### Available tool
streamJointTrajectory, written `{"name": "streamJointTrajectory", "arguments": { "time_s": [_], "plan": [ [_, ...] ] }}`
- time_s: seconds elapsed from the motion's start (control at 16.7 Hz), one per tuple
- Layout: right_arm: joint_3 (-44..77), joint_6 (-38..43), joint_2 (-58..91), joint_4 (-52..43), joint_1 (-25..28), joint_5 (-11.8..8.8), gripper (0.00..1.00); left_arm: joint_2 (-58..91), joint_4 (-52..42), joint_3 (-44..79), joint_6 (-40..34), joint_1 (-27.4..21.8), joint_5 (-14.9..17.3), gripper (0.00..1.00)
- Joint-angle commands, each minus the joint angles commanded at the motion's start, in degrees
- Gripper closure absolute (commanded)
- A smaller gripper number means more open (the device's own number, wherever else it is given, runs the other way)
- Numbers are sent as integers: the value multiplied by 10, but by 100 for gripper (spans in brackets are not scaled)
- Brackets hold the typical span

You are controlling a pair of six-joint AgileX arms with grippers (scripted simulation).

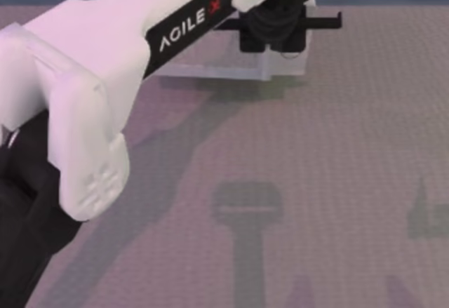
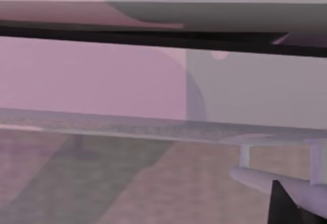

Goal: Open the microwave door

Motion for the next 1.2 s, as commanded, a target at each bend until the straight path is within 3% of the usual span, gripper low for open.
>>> {"name": "streamJointTrajectory", "arguments": {
  "time_s": [1.2],
  "plan": [
    [0, 0, 0, 0, 0, 0, 0, -30, 30, -55, 17, 0, 7, 100]
  ]
}}
